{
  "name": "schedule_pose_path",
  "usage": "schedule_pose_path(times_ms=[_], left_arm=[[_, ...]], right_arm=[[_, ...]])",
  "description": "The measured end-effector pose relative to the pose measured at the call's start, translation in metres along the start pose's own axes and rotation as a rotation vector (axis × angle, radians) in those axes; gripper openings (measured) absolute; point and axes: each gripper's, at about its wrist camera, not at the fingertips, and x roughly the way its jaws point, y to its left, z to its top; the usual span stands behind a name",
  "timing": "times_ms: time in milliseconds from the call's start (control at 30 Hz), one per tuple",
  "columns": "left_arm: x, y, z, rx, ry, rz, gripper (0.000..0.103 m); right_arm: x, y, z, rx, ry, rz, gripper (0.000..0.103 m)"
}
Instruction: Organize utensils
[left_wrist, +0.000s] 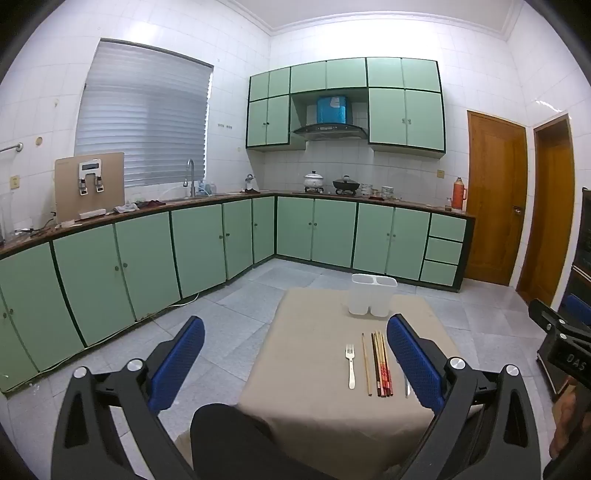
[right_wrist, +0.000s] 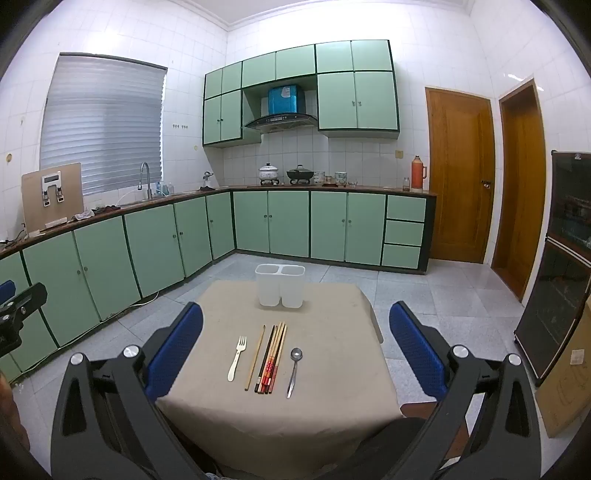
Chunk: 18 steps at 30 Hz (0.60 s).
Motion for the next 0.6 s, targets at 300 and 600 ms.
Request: schedule_pose_path(times_ms=[300, 600], left_arm=[[0.0003, 0.0000, 0.0001, -0.002, 0.005, -0.002, 0.097], [0.0001, 0.0089, 0.0058, 0.001, 0.010, 0.007, 0.097]], right_arm=[[0.0009, -0.0006, -0.0002, 0.002, 0.003, 0.001, 0.098], [0.0046, 0.0008, -0.0001, -0.004, 0.004, 0.003, 0.098]])
